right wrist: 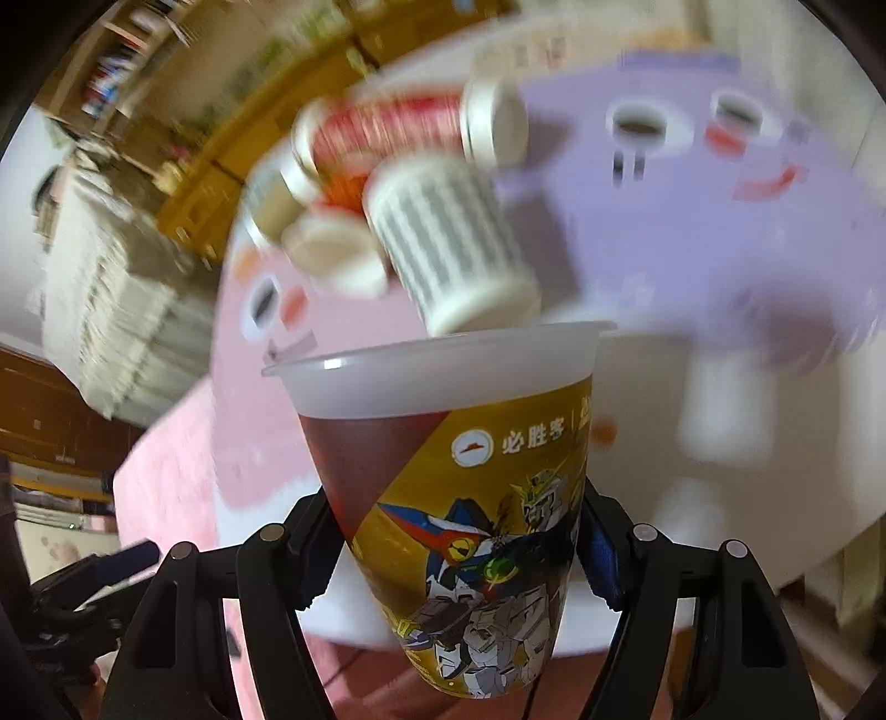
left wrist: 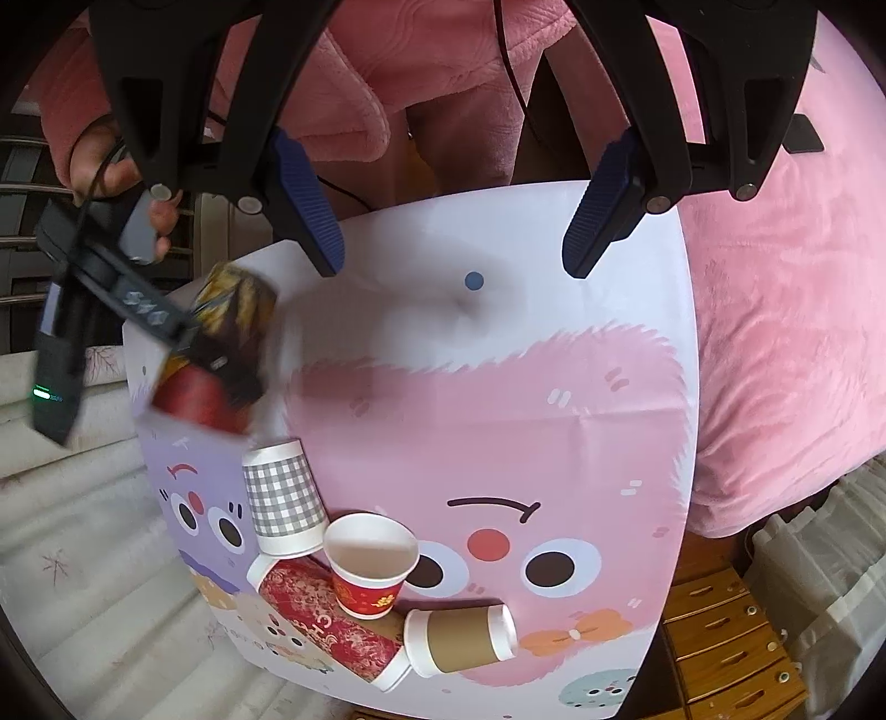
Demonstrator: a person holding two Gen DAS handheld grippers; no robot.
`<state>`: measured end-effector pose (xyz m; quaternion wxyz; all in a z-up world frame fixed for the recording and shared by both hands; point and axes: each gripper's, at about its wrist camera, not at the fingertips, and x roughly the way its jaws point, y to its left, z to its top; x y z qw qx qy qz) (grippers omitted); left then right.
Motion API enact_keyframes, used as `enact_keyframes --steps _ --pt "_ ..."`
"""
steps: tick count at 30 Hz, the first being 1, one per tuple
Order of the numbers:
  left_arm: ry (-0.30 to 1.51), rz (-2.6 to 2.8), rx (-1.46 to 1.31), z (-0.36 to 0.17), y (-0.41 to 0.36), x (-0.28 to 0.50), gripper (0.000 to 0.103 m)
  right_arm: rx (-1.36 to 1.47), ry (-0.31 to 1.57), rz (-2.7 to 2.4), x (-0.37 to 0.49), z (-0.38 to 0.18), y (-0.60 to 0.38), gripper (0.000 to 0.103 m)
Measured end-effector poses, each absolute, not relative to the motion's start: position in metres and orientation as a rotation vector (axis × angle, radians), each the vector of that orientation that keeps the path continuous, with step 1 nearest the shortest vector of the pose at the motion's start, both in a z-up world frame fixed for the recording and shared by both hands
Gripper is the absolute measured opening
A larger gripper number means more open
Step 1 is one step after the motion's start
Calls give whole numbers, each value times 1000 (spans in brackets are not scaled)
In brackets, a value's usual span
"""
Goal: Flip cup upright
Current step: 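Grasp the printed cup with the right tool while the left tool releases it, then rotate the printed cup upright with the right tool and set it on the table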
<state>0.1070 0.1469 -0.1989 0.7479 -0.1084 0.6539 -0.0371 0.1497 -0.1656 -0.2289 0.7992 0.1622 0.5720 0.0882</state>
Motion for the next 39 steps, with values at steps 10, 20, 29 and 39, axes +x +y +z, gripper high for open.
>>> enact_keyframes --steps 10,20,29,39 --pt "1437 -65 -168 -201 144 99 79 32 673 152 105 -208 -165 73" --pt "1424 6 -205 -196 156 88 79 -66 659 212 110 -265 -123 73" --pt "1372 -53 -253 -189 139 90 79 -106 814 230 105 -263 -142 86" --pt "1175 -58 -283 -137 118 95 79 -112 847 311 92 -193 -147 97"
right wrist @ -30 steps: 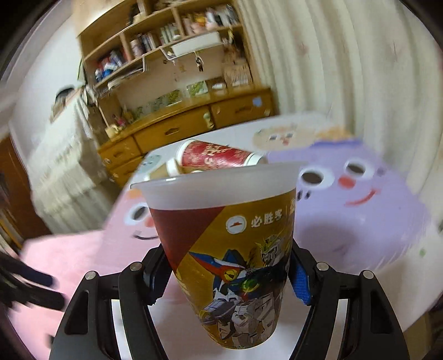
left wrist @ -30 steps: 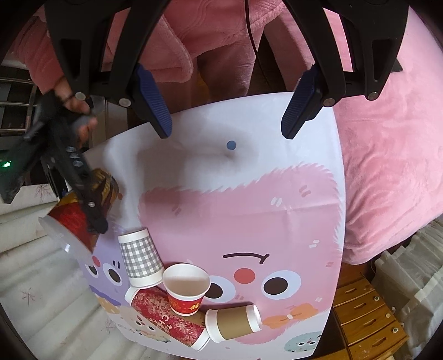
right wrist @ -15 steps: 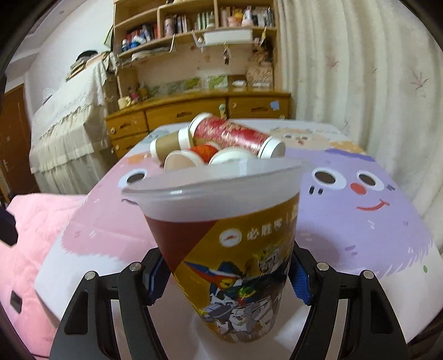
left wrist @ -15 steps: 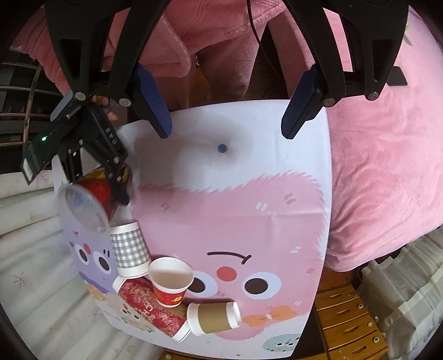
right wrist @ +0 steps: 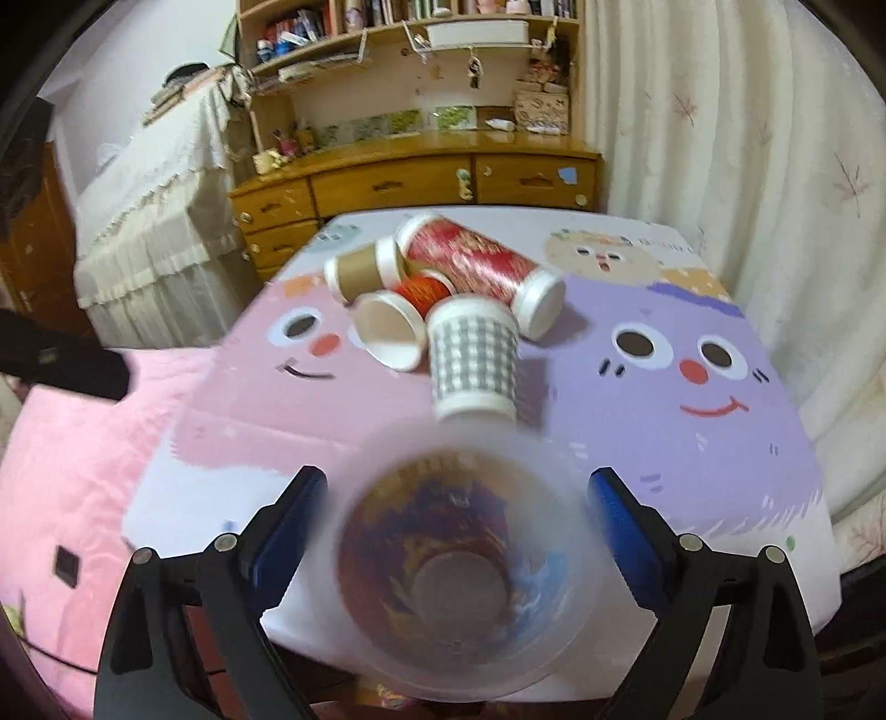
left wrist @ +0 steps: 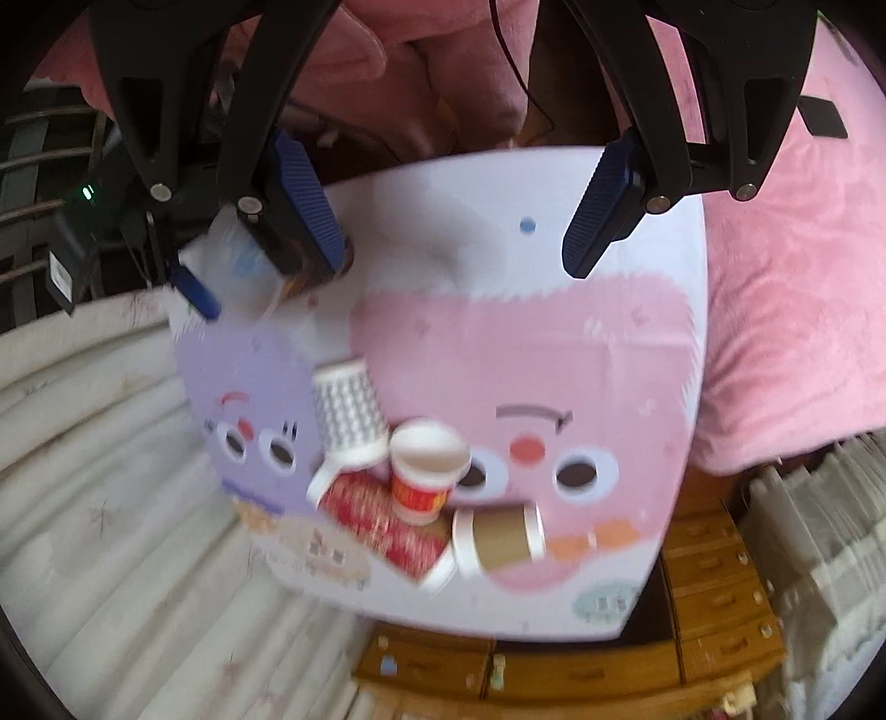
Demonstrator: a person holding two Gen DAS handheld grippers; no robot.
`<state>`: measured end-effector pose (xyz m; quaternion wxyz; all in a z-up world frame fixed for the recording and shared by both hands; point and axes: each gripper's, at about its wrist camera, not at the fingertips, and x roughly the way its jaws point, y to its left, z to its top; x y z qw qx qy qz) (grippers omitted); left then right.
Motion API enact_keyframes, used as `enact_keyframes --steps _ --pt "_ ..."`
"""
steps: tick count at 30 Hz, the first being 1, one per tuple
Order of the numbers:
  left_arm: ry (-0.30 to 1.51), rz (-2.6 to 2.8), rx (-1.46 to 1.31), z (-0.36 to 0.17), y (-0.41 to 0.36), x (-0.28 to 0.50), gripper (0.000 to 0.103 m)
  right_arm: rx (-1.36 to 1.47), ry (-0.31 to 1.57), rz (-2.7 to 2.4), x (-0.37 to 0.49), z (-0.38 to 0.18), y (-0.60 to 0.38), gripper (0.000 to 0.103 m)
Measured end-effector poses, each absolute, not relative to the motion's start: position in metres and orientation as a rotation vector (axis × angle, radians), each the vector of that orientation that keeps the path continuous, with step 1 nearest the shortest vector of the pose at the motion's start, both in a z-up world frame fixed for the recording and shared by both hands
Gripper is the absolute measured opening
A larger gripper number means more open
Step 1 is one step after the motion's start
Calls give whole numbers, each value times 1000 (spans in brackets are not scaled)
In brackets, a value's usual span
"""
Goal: Flip cup upright
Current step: 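Rotate the printed cup upright with the right tool and set it on the table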
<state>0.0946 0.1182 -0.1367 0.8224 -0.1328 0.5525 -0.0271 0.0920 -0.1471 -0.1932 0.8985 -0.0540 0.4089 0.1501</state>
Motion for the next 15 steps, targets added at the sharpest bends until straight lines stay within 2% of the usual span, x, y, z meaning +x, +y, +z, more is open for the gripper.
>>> enact_keyframes --steps 8,15 --pt "1041 59 -372 -89 106 69 79 -73 893 428 84 -117 -158 100" --pt "926 91 -390 -38 85 25 79 101 1081 489 72 -50 -198 102"
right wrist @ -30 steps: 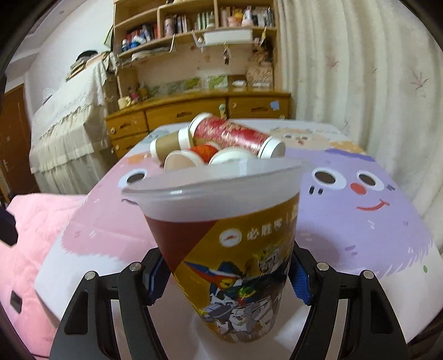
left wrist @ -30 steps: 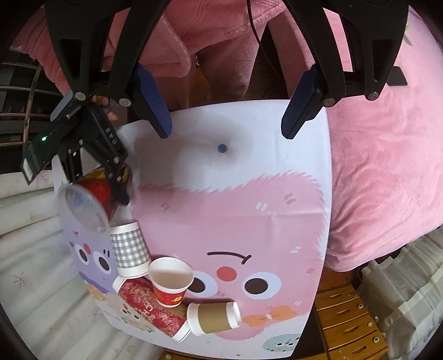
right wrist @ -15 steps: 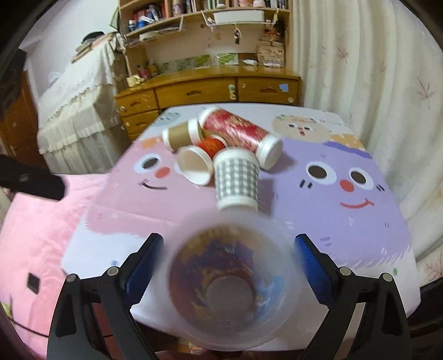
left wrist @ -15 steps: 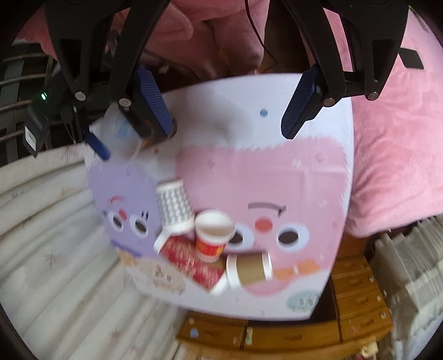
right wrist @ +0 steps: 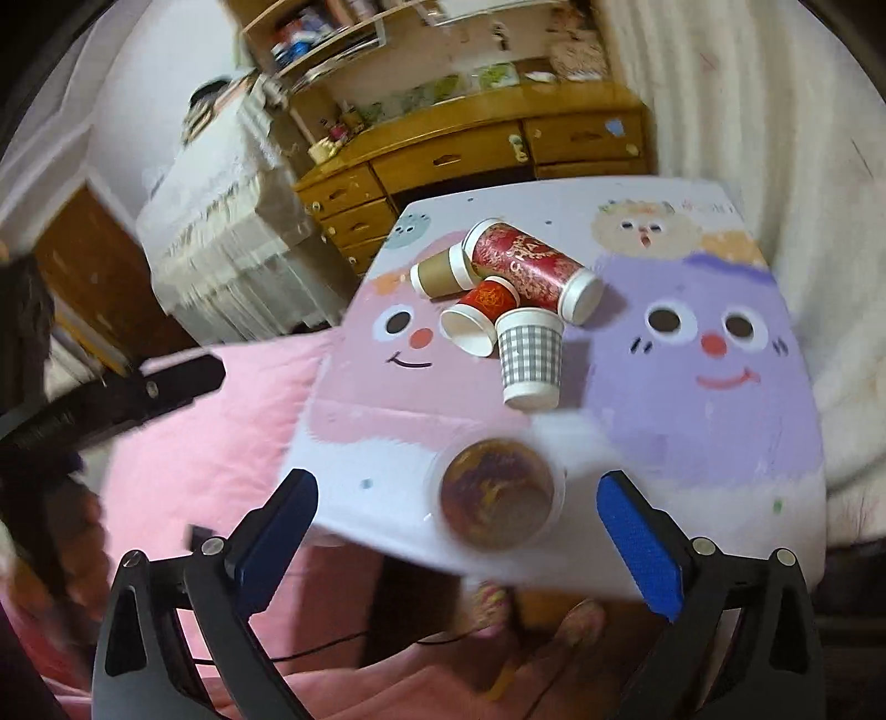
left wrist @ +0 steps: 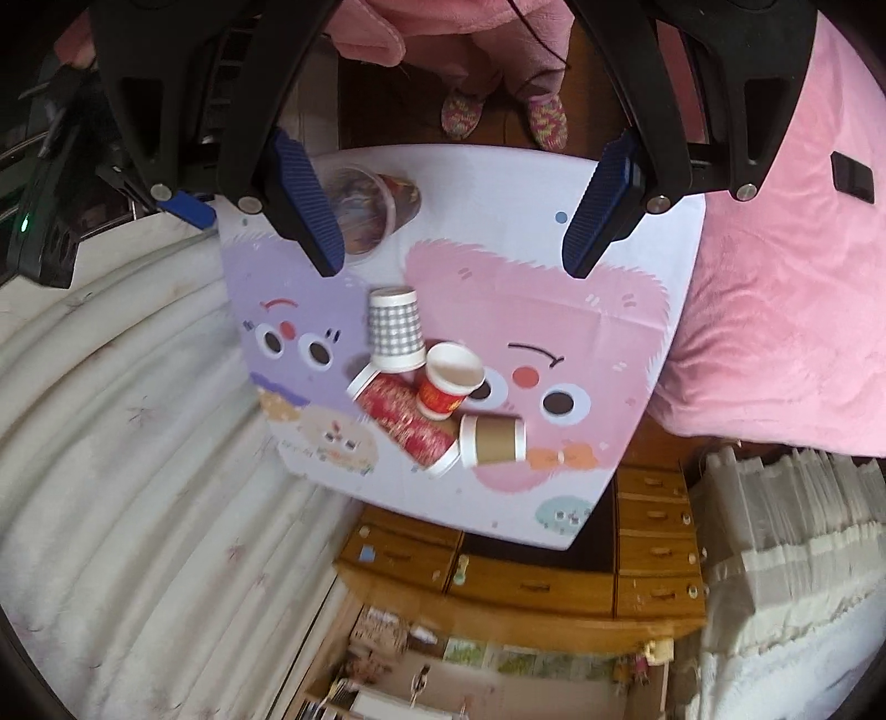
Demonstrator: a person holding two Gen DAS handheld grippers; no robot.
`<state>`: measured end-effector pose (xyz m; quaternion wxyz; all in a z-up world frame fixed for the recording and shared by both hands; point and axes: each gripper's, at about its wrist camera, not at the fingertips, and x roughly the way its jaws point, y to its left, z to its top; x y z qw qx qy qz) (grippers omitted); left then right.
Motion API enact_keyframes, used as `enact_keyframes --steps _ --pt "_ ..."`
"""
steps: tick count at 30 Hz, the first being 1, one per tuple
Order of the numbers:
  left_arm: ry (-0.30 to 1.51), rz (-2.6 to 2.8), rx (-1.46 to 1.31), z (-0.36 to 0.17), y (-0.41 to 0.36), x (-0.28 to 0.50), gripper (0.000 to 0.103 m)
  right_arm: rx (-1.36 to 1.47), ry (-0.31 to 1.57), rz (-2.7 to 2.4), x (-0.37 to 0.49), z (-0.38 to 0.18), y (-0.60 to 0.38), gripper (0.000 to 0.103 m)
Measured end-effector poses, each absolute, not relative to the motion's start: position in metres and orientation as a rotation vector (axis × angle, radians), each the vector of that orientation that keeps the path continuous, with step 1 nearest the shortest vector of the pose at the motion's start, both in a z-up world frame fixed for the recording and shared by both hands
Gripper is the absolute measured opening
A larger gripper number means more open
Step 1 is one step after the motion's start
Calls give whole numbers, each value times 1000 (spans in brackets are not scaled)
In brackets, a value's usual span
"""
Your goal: Flip cup upright
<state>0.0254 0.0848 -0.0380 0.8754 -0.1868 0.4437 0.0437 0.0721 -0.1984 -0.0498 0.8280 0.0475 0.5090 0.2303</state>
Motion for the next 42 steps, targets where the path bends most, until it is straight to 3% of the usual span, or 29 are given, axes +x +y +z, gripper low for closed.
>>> enact_keyframes --steps 10,18,26,42 --pt "880 70 -239 -1 20 1 79 205 1194 243 32 -2 -261 103" --pt "900 101 -109 -6 -21 1 80 130 1030 191 -4 29 -269 103" --pt "851 190 -111 -4 -16 -10 102 117 952 126 -21 44 -271 103" --pt "842 210 -149 -1 0 -11 102 42 946 148 -16 48 -253 103"
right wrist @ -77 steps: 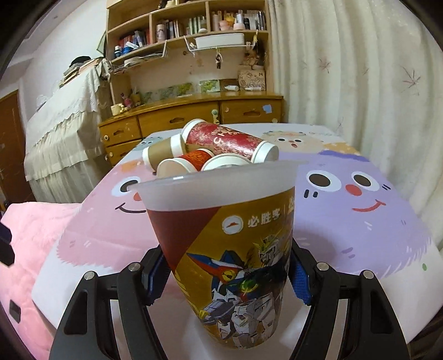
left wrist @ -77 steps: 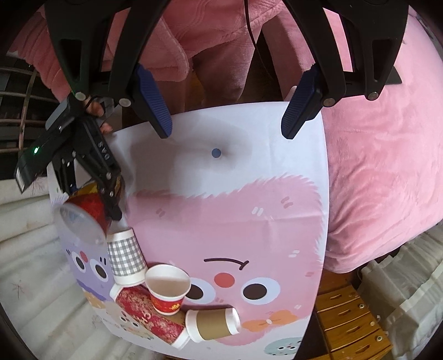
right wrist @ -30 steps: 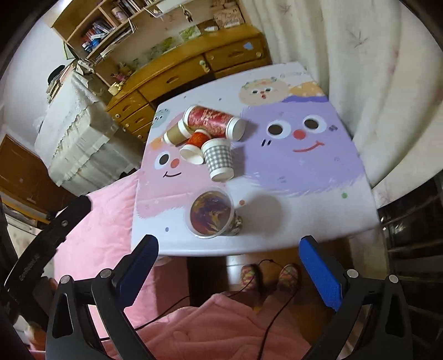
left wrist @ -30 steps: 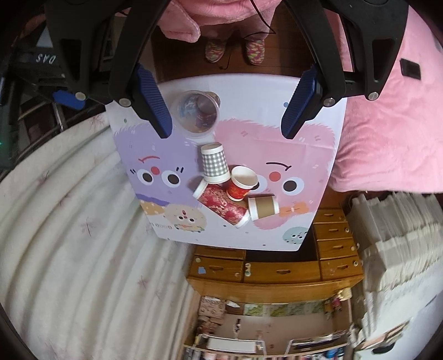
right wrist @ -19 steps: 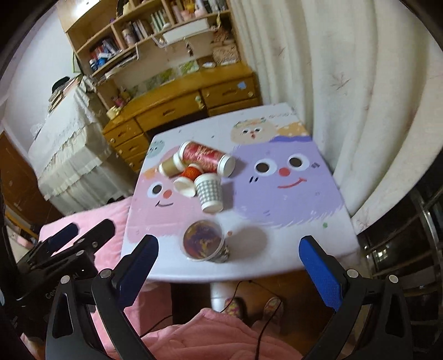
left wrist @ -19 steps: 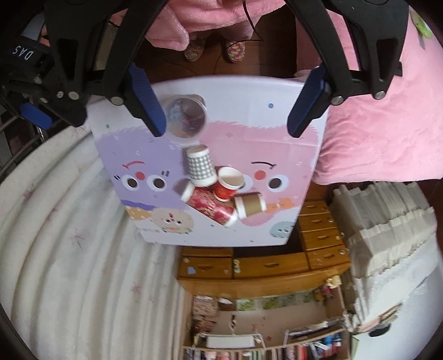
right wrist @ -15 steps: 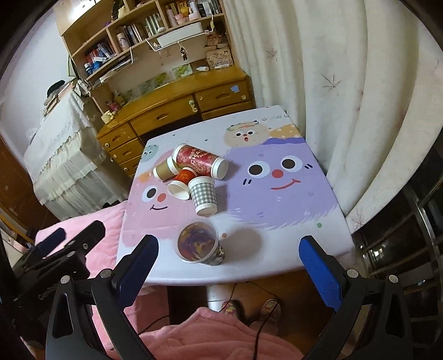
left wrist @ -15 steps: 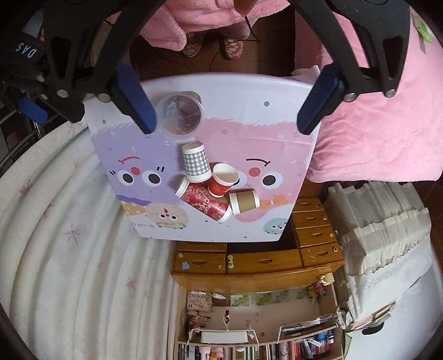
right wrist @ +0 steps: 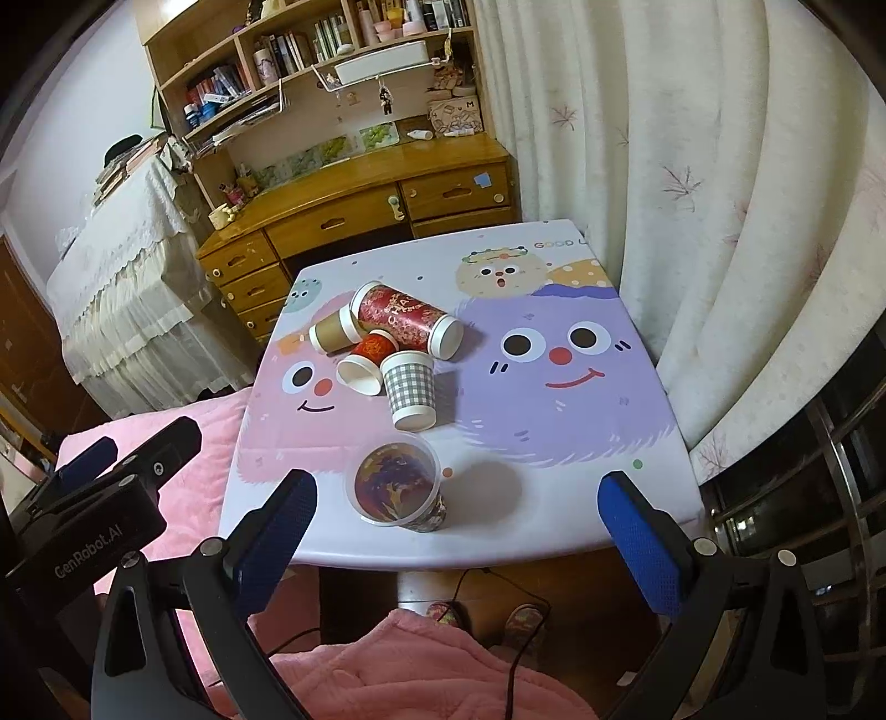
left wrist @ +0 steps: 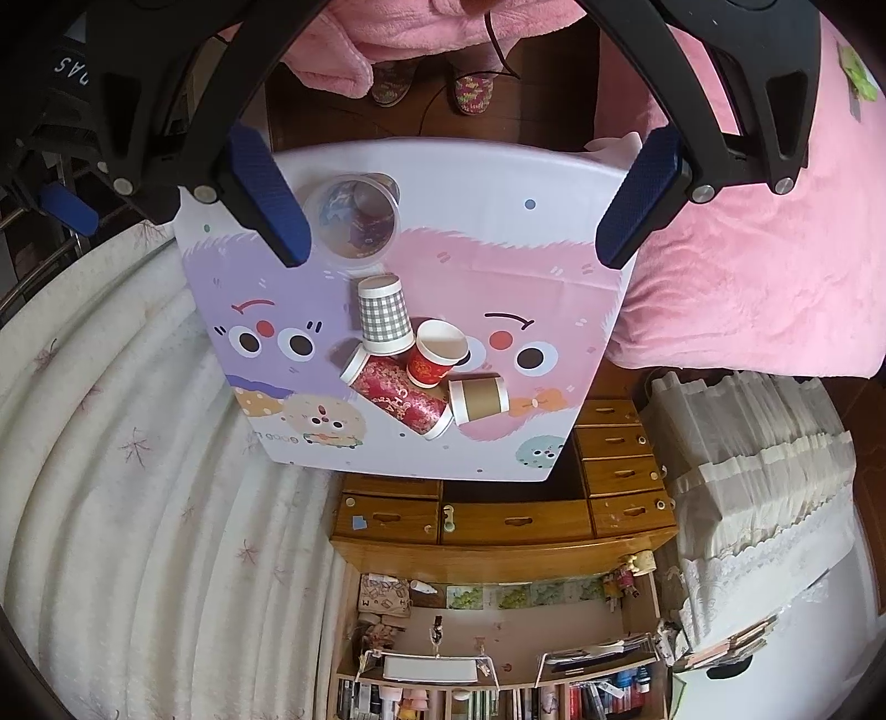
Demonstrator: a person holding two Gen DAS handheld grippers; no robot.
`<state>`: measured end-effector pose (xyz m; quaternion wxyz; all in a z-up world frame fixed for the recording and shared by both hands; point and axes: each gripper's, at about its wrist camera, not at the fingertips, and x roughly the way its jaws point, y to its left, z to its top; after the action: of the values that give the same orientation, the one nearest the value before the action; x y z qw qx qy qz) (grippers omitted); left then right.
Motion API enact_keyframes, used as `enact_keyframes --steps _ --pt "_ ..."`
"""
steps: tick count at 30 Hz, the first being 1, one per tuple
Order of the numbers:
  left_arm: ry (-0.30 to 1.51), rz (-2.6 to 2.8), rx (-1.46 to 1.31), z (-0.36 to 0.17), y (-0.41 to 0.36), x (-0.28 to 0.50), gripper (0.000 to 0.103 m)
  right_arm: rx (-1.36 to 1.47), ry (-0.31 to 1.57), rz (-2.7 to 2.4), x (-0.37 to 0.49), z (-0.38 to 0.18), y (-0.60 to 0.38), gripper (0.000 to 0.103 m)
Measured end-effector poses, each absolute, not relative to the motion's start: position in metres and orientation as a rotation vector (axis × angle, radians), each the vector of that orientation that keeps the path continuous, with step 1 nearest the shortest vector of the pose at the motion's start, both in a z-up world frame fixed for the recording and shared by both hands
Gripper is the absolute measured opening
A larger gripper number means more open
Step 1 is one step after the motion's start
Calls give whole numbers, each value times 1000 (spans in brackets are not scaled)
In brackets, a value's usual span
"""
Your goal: Flip cup upright
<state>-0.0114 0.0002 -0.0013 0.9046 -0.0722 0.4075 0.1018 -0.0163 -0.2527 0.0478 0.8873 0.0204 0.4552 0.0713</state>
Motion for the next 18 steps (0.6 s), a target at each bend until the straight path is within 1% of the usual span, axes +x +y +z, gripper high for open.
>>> enact_keyframes --steps 18 --pt "858 194 -132 -9 4 -2 102 28 948 164 -4 47 -245 103"
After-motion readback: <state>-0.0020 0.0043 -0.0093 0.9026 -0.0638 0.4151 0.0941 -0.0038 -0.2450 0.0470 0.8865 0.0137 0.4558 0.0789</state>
